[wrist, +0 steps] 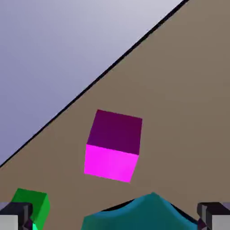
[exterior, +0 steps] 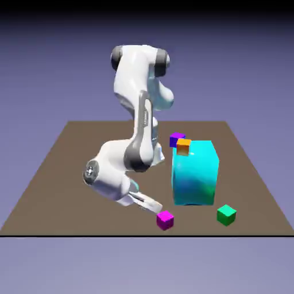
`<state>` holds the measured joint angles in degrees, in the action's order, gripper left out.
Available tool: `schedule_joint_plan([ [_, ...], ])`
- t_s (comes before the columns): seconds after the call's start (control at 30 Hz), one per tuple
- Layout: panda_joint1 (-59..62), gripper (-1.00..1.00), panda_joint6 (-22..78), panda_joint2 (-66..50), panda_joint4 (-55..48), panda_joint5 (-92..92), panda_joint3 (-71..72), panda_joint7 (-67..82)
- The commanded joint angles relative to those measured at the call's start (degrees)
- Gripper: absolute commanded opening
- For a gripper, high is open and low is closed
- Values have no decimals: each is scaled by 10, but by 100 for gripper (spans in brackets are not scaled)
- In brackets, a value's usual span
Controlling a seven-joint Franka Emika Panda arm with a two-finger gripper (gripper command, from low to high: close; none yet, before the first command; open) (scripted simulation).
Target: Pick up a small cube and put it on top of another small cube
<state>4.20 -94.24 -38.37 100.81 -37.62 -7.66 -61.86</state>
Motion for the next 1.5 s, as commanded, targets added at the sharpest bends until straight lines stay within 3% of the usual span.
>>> schedule_joint_plan([
  [0.0,1,0,23,-21,-18,-11,-2,-6],
  [0.27,13,0,206,-183,-155,-97,-20,-50],
  [0.43,-19,0,142,-180,-85,-116,-8,-23],
  [0.47,-19,-100,142,-180,-85,-116,-8,-23],
  [0.63,21,-100,205,-170,-156,-92,-7,-42],
  [1.47,345,-100,158,349,-185,96,508,272],
])
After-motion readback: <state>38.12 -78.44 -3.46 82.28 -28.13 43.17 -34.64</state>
